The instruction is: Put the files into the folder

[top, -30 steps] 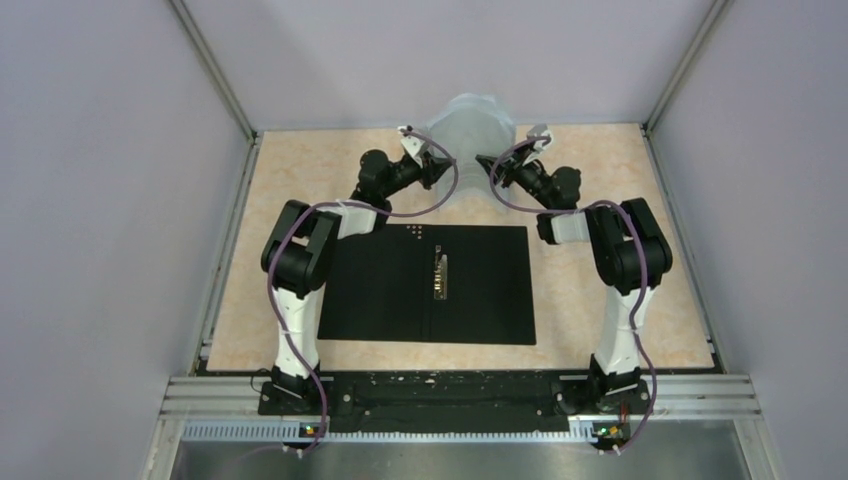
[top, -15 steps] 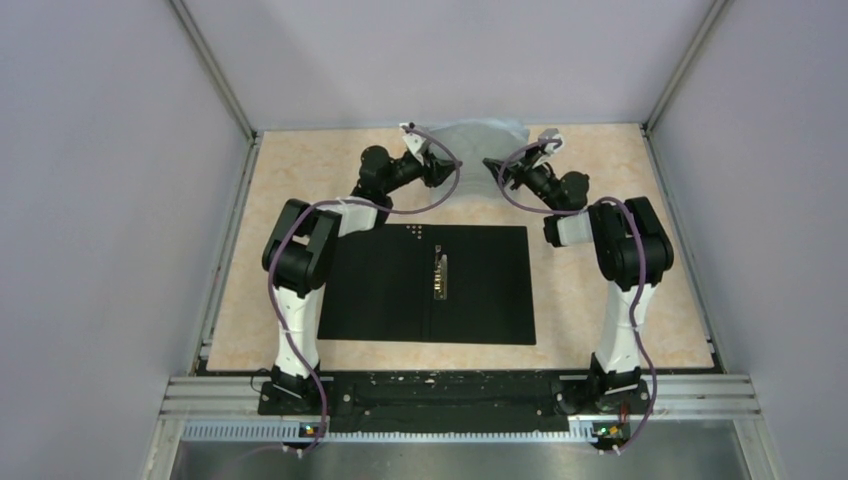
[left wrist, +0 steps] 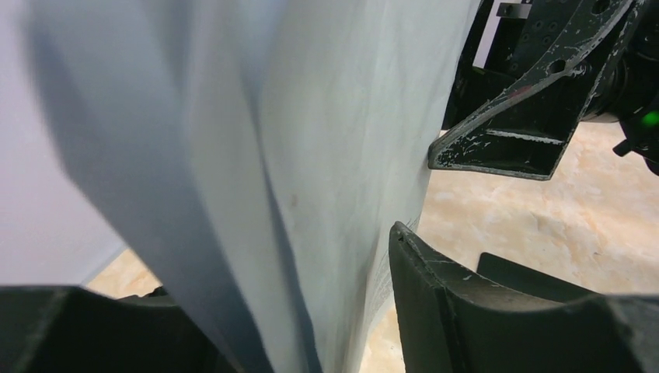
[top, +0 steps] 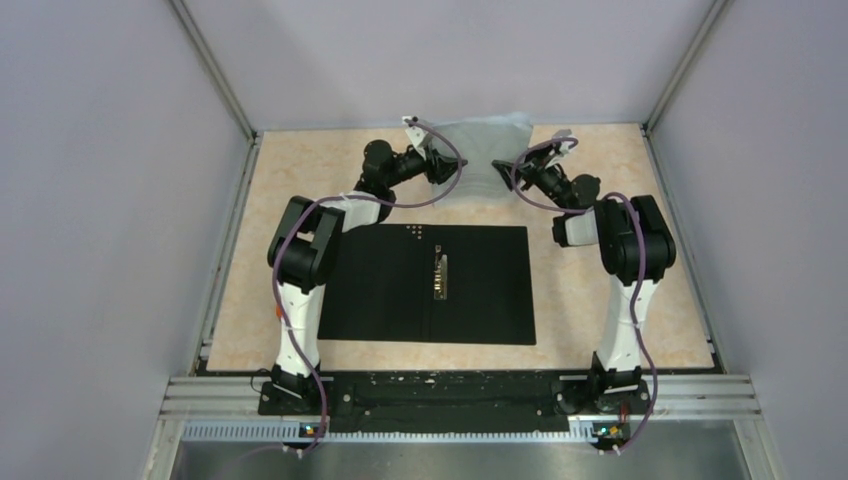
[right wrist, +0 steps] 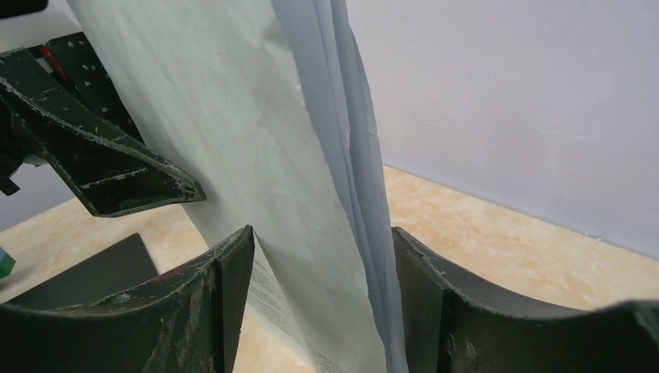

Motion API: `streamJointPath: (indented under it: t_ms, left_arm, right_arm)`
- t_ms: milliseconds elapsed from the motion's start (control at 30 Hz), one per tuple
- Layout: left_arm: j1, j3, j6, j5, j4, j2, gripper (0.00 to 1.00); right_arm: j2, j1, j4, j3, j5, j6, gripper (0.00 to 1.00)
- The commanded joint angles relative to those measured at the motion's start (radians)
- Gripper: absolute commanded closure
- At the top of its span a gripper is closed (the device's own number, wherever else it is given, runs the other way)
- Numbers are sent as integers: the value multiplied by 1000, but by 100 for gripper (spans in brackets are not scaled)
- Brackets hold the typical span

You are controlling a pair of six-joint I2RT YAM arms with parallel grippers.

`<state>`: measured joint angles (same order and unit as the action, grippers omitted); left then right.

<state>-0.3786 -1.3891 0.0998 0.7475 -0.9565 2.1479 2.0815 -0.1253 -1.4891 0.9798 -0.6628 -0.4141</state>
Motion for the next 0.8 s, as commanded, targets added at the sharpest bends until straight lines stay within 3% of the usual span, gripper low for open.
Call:
streamJointPath:
  t_ms: [0,500,767]
  left_arm:
    - [0,-36,26,35,-24,1,44]
    - [-2,5,20,28,-16,-40,44]
    - [-8,-11,22,45,-2,-36,48]
  right_arm:
    - [23,4,-91,8,-35,-39,36]
    - [11,-8,-48,-19,31,3,35]
    - [27,-14,-59,-9,30,-27,46]
